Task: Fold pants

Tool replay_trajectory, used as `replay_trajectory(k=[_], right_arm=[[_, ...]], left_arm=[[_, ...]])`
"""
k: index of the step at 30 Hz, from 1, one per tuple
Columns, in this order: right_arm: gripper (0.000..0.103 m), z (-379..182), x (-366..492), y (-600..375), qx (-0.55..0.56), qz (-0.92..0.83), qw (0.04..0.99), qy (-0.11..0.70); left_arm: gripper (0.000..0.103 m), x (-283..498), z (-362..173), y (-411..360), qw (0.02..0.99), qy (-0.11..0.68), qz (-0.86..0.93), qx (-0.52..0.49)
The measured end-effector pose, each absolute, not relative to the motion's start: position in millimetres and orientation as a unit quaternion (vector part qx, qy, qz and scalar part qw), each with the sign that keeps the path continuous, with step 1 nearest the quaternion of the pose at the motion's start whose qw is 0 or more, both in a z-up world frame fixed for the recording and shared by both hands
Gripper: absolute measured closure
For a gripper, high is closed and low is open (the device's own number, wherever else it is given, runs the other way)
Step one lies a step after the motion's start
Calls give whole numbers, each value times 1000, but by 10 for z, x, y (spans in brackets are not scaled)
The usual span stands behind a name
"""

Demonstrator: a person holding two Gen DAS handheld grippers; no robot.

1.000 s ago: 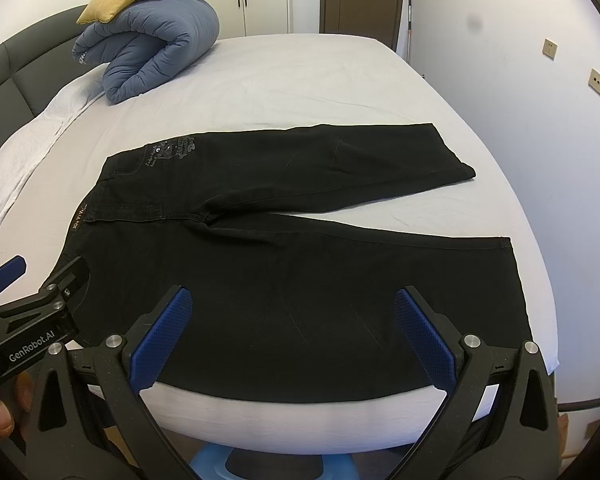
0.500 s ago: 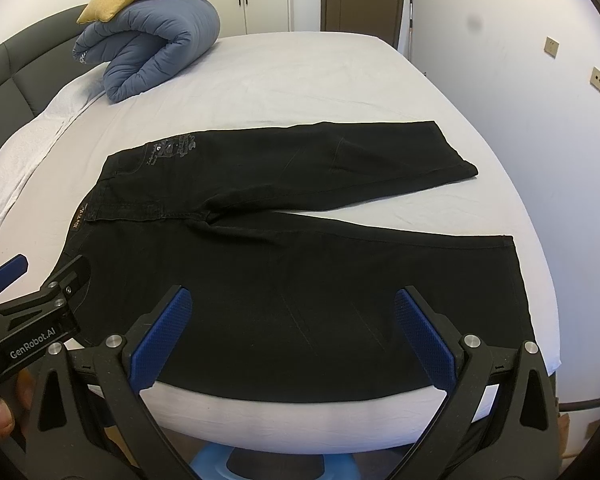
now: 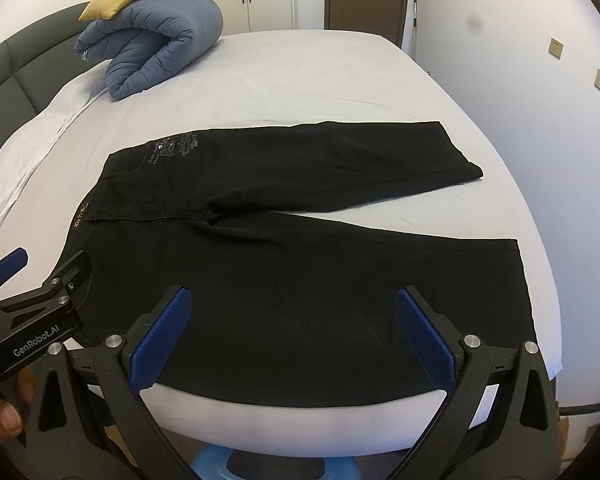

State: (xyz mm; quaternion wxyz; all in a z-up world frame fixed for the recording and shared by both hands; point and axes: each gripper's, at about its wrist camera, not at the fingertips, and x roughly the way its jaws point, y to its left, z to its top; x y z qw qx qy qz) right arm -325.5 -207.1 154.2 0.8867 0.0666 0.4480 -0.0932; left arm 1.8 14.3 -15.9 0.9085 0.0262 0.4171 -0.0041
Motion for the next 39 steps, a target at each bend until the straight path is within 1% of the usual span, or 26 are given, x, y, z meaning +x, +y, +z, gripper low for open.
replay_trajectory(k=[7,11,13,15,16,17,18,19,20,21,22,23,24,25,28,31,36,39], right_arm=[[0,1509,-3123,-2148,69,-65,886,453],[0,1537,-2937,-2269,69,-32,892,445],[0,1564,-2808,-2356,70,-8,895,440],[1,1595,-2636,-2442,64,29,898,435],[5,1613,-2547,-2459,56,45,899,433],[14,1623,-2447,-2486,45,66,899,431],[19,1627,-2357,-2500,33,82,897,433],[28,1617,-2217,-2514,15,98,893,439],[34,1601,-2103,-2536,3,110,889,445],[37,1576,-1953,-2568,-11,129,884,449],[48,1559,-1841,-2609,-19,145,881,450],[62,1536,-1709,-2615,-30,161,878,451],[67,1506,-1602,-2639,-39,170,874,453],[70,1467,-1472,-2679,-49,179,870,458],[70,1342,-1119,-2818,-51,224,854,468],[68,1224,-826,-2947,-56,253,841,475],[68,959,-284,-3108,-59,275,825,490],[68,808,-43,-3071,-65,289,820,491]], left_arm=[[0,173,-175,203,908,417,-28,5],[0,441,-235,281,899,433,-70,-13],[0,570,-231,296,908,414,-63,13],[0,707,-193,352,918,392,-57,18],[0,830,-179,397,918,392,-55,17],[0,921,-172,433,917,395,-56,19],[0,1105,-161,477,912,405,-52,27],[0,1266,-172,518,907,417,-40,31],[0,1400,-188,561,902,430,-34,30],[0,1604,-205,612,894,445,-39,22],[0,1818,-218,655,890,452,-58,15],[0,1967,-220,678,889,451,-70,16],[0,2152,-216,694,891,446,-77,27],[0,2332,-221,688,892,442,-89,43],[0,2899,-365,697,870,466,-142,75],[0,3362,-657,689,842,499,-149,137],[0,3754,-1122,804,806,542,-164,172],[0,3874,-1250,773,792,545,-181,209]])
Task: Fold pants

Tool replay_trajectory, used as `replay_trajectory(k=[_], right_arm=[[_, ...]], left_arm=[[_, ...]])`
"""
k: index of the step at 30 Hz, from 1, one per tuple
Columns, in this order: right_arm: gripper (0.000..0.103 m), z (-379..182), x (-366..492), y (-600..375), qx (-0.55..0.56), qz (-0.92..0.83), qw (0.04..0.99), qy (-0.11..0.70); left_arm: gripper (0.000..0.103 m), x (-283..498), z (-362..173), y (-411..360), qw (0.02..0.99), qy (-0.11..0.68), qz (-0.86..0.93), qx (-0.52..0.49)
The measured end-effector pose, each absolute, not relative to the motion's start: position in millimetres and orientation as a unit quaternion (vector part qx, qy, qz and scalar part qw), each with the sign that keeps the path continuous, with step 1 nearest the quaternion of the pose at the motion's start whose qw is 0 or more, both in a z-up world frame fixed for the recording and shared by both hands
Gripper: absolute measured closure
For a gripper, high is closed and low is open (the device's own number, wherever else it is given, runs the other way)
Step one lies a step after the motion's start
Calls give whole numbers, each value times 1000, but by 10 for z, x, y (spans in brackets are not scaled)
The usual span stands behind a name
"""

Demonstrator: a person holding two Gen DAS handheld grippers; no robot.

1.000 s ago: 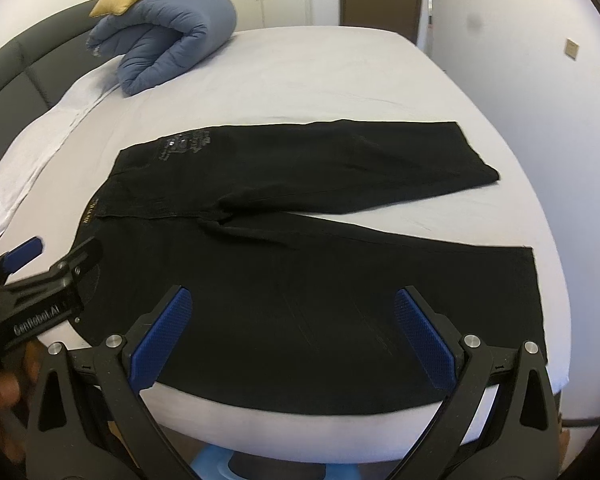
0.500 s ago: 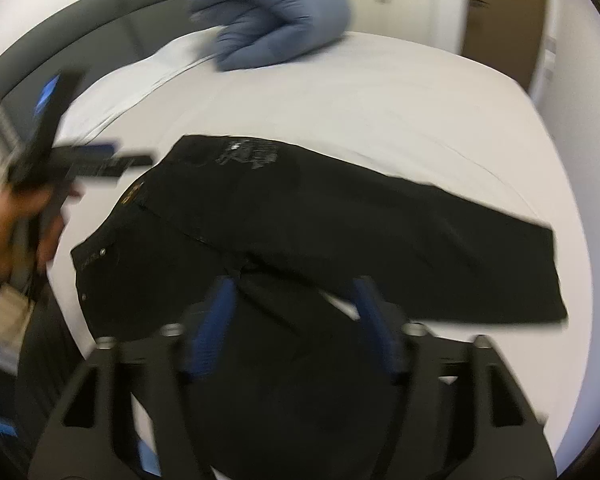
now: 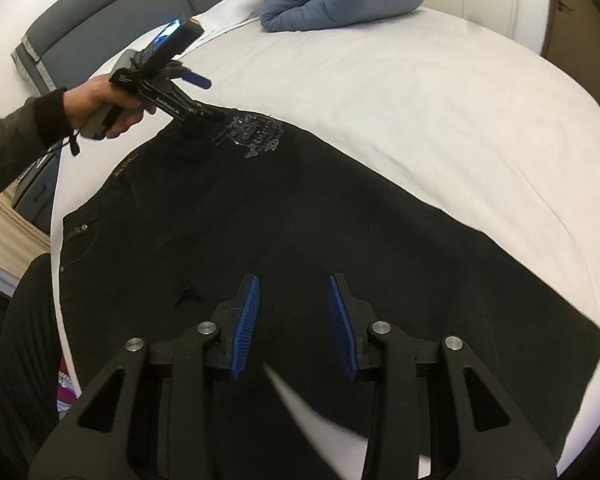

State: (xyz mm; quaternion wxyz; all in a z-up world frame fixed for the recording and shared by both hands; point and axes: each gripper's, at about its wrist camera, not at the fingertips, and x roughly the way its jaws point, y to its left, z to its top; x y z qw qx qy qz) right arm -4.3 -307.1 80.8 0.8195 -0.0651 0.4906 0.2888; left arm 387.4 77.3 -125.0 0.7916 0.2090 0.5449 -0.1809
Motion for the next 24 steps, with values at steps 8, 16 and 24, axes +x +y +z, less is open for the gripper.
replay_trajectory(k=[8,16,24], right_arm=[[63,505,341,-2907,-63,314,803,503],[63,468,608,-2677,-93,325,797,501],[63,464,1254,-2355,-132,313,796,501]], left_arm=[[11,4134,-1631,795,739,593,-231,222],[80,4042,-1587,737,710,622,-277,181],[93,3378,-1145,738,780,527,-264,210]])
